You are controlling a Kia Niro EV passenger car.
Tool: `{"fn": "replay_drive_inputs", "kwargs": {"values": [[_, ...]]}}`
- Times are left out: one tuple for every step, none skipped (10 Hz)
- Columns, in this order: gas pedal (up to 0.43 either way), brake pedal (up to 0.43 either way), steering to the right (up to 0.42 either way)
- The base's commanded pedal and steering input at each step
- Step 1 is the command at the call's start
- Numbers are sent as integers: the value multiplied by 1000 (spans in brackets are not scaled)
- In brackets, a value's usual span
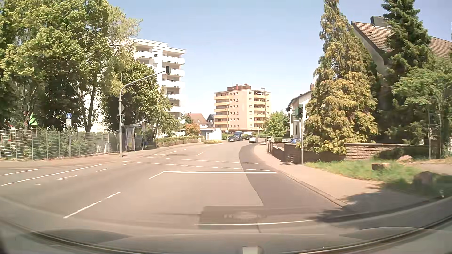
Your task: Follow the waypoints while adhering to traffic rules and regulations
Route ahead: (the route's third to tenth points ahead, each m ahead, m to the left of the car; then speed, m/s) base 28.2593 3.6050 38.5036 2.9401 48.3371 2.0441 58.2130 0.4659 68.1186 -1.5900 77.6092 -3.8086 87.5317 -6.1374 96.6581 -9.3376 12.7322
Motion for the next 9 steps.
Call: {"fn": "replay_drive_inputs", "kwargs": {"values": [[0,0,1],[0,0,2],[0,0,1],[20,0,2],[47,0,2],[67,0,2],[67,0,2],[67,0,2],[67,0,3]]}}
